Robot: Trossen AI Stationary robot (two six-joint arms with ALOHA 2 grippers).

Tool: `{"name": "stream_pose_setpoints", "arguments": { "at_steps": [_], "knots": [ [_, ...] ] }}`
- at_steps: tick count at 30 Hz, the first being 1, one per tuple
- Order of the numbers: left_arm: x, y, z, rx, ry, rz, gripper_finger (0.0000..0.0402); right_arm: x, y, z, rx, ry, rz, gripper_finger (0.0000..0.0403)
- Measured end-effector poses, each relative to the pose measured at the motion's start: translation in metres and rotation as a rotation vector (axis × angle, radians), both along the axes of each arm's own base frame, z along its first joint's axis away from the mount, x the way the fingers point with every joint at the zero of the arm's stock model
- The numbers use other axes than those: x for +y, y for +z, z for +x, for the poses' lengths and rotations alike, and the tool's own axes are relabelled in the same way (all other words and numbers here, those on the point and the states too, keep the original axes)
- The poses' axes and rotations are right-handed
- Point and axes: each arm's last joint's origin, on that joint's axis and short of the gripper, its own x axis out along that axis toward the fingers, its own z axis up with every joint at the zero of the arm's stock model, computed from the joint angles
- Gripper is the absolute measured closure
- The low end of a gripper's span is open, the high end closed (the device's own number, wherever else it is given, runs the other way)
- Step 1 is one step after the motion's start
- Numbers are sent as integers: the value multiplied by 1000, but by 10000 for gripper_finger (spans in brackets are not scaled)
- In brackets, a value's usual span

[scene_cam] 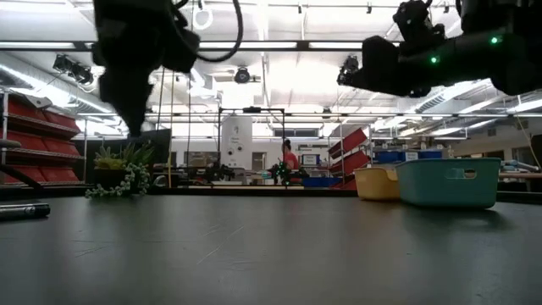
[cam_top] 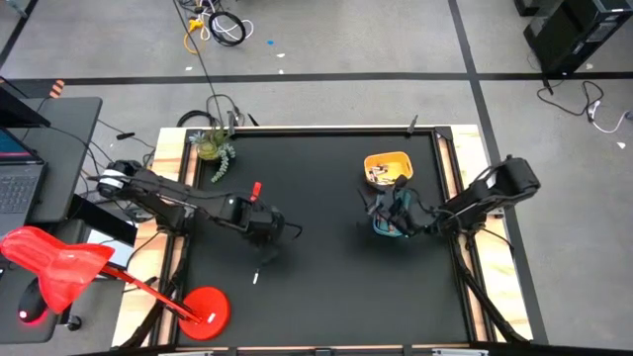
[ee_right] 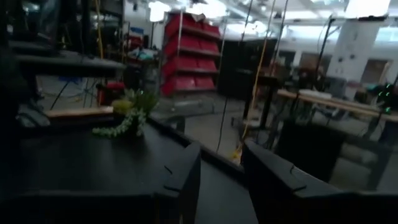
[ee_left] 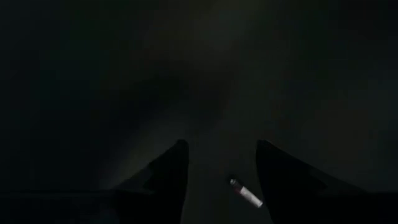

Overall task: Sort batteries
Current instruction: Put the silver black battery into the yellow bin

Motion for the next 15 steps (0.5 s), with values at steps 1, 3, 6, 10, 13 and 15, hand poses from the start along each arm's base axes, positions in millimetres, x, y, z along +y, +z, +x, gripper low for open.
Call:
{"name": "stream_pose_setpoints", "arguments": {
  "at_steps": [1, 3, 6, 10, 13, 15],
  "knots": [
    [-3, -2, -1, 19, 24, 3, 216, 1, 1, 0, -9, 1, -13, 275],
    [-12, -7, -3, 54, 62, 21, 216, 3, 3, 0, -13, 10, -39, 276],
    [-31, -13, -4, 66, 100, 20, 216, 6, 5, -1, 1, 20, -62, 277],
    [-53, -20, -9, 74, 172, 30, 216, 10, 5, -2, 6, 37, -67, 277],
    [-67, -24, -14, 76, 212, 41, 216, 13, 5, -2, 7, 70, -76, 278],
    [-76, -26, -17, 73, 234, 51, 216, 16, 5, -3, 12, 84, -90, 278]
  ]
}}
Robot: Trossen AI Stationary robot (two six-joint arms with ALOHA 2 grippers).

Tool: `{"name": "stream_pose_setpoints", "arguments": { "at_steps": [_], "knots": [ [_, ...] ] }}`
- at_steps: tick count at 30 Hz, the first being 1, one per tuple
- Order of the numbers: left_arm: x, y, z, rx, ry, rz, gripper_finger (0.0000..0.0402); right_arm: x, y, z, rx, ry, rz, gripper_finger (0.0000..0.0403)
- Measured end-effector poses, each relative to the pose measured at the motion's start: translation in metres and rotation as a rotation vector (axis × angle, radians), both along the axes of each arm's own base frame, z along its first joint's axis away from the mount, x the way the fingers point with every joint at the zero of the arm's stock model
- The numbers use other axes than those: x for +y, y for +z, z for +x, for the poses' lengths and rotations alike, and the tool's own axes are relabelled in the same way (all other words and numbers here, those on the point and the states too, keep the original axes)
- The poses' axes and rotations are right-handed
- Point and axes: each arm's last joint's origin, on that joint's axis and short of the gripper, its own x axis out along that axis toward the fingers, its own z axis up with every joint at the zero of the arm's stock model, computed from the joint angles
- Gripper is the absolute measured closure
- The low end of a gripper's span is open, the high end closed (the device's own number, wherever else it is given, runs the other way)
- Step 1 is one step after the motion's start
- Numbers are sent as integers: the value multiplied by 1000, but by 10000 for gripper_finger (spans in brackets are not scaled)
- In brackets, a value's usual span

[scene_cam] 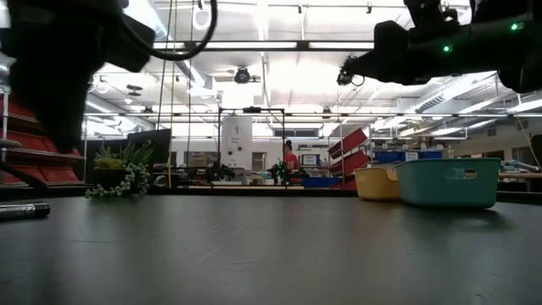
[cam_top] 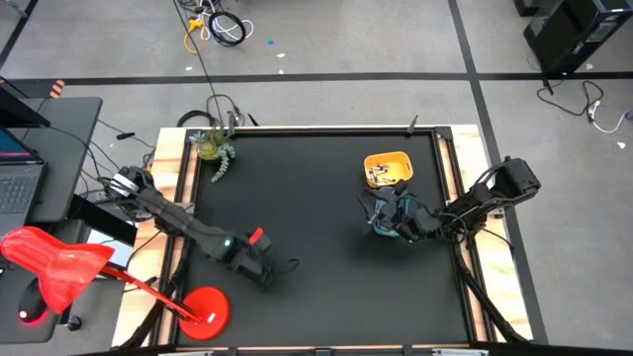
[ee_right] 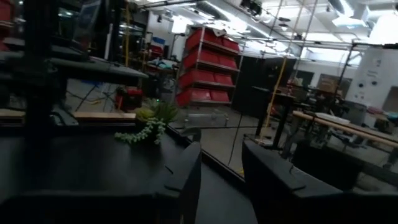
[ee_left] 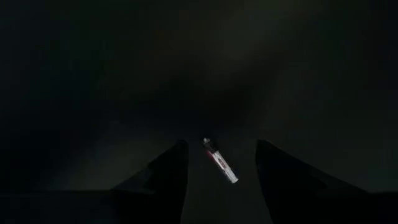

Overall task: Sort batteries
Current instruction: Put the silver black battery into the yellow bin

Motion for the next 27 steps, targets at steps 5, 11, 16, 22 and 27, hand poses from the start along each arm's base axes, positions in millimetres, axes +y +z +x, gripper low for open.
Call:
{"name": "stream_pose_setpoints", "arguments": {
  "at_steps": [5, 11, 16, 22, 27],
  "knots": [
    [-19, -10, -7, -1, 56, 41, 216, 5, 0, -1, 9, 29, -17, 277],
    [-35, -27, -7, -9, 112, 72, 216, 8, 0, 0, 6, 97, -31, 279],
    [-44, -40, -3, -22, 136, 62, 216, 11, -1, 0, 22, 111, -37, 280],
    [-52, -53, -3, -4, 177, 67, 216, 13, -1, -1, 25, 120, -39, 280],
    [-57, -61, -3, -6, 184, 69, 233, 13, -2, -1, 32, 120, -42, 282]
  ]
}}
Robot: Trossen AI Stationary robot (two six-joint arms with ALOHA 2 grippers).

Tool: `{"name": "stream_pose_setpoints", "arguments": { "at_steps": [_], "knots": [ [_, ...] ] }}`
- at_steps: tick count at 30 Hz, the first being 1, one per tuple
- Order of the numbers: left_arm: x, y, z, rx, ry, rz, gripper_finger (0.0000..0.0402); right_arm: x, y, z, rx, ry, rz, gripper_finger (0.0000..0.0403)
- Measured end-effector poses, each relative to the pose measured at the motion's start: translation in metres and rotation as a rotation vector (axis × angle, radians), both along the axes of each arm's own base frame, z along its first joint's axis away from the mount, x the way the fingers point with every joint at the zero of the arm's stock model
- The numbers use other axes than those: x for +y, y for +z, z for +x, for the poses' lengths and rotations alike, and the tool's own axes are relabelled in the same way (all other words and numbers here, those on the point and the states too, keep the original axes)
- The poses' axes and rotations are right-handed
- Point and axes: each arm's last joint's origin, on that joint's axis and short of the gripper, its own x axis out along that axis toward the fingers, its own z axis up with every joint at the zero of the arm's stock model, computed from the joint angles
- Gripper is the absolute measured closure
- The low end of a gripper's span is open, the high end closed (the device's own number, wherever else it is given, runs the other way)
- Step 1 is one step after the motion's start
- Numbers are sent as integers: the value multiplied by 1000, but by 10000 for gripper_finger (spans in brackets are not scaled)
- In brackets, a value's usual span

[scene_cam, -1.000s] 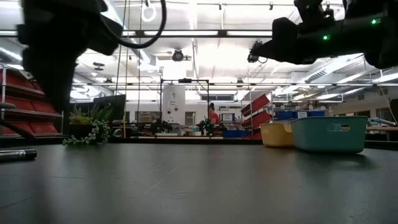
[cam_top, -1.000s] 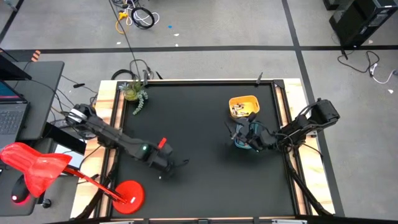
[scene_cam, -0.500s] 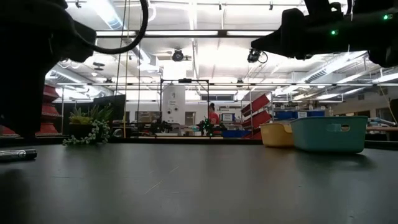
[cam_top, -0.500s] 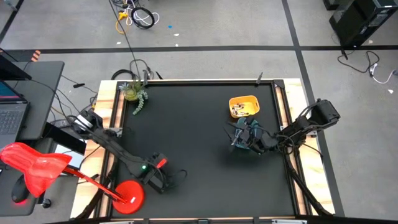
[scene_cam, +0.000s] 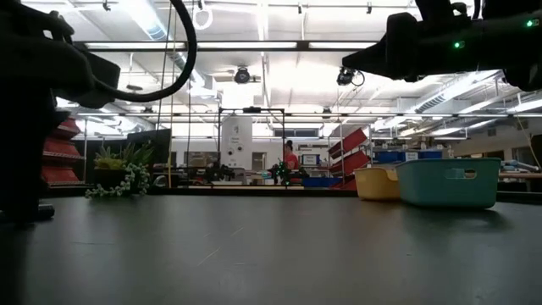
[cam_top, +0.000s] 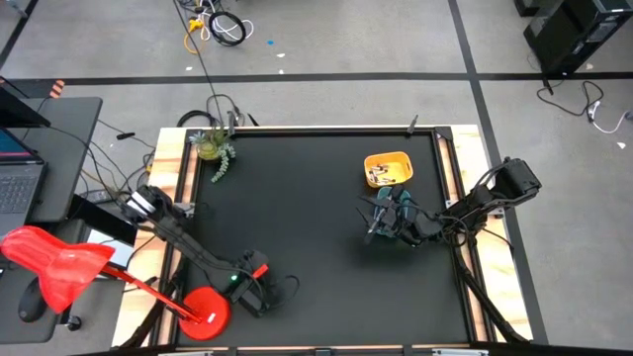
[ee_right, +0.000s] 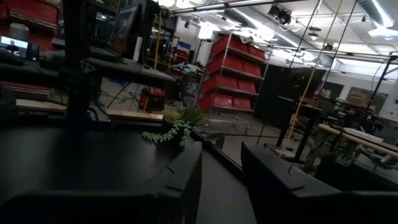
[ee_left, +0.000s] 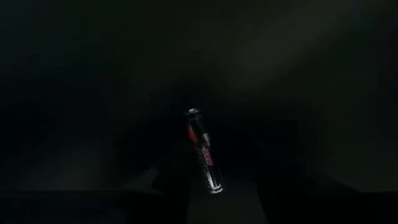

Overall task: Sort batteries
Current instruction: Put the silver black battery into the yellow bin

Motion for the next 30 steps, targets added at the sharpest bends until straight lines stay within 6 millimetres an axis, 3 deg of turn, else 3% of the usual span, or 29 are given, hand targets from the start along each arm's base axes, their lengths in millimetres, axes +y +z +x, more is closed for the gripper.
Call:
{"name": "stream_pose_setpoints", "arguments": {
  "at_steps": [4, 9, 18, 30],
  "knots": [
    [-4, -7, 0, 4, -30, 30, 282, 0, 0, 0, 0, 1, 0, 281],
    [-9, -12, -5, 11, -57, 64, 385, 0, -1, 0, 6, 7, -4, 283],
    [-13, -5, -5, 7, -72, 146, 400, 0, -3, 1, 31, 14, -15, 284],
    [7, 5, 13, -36, -154, 352, 401, 4, -10, 4, 53, 162, 35, 284]
  ]
}}
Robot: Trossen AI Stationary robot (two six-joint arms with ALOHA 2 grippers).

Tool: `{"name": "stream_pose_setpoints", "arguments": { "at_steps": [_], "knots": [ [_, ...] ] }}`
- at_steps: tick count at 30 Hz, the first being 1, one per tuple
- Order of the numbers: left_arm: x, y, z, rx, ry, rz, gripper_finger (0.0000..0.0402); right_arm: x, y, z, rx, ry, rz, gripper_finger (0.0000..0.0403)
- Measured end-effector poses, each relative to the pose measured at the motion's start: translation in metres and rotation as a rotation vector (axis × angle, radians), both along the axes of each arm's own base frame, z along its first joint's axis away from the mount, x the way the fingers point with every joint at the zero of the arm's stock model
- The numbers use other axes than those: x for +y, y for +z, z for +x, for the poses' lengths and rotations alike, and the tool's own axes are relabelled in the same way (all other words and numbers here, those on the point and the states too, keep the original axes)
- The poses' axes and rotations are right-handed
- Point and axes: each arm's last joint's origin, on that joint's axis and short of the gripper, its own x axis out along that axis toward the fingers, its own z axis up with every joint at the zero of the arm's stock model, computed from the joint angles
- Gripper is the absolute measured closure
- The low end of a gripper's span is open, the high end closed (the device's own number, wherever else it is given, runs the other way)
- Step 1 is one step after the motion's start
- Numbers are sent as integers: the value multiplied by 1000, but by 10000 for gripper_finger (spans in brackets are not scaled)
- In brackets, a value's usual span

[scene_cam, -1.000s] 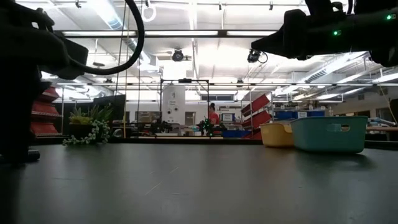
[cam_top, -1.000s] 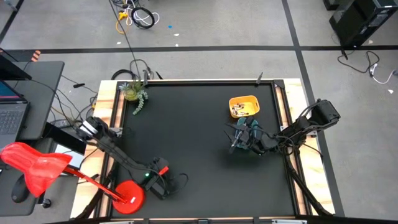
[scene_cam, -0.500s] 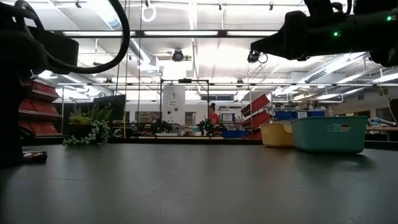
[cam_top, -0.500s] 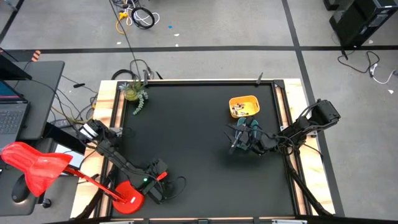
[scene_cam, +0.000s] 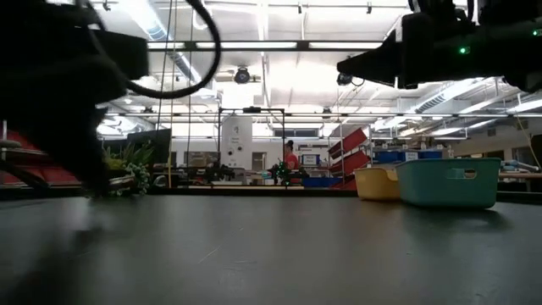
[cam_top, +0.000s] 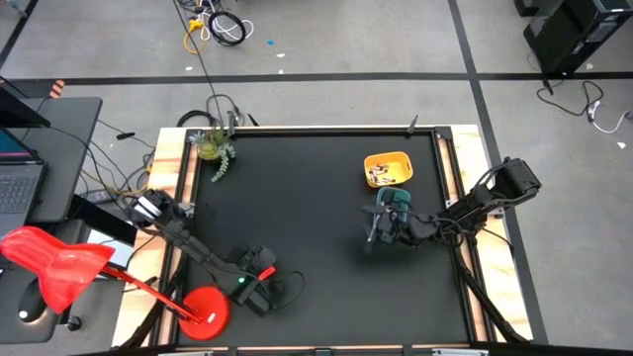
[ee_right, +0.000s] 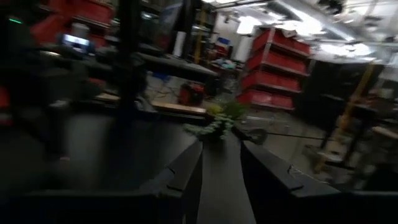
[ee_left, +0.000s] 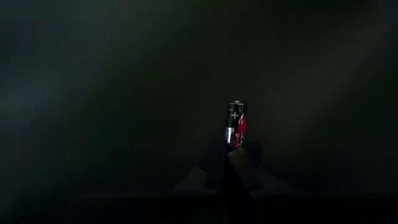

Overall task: Sort batteries
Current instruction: Put the silver black battery into the yellow bin

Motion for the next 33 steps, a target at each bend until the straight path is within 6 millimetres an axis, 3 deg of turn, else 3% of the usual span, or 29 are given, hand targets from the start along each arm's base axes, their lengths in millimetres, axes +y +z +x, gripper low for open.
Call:
{"name": "stream_pose_setpoints", "arguments": {
  "at_steps": [4, 8, 16, 22, 33],
  "knots": [
    [6, 2, 13, -57, -87, 82, 401, 3, -1, 2, -21, 136, 66, 284],
    [11, 7, 39, -162, -235, 152, 401, 3, 1, 4, -60, 316, 154, 284],
    [32, 31, 94, -432, -428, 198, 401, 7, 1, 4, -65, 427, 204, 284],
    [44, 45, 112, -564, -477, 226, 401, 12, 4, 2, -88, 576, 250, 284],
    [57, 68, 128, -780, -489, 259, 401, 24, 11, -3, -151, 567, 205, 284]
  ]
}}
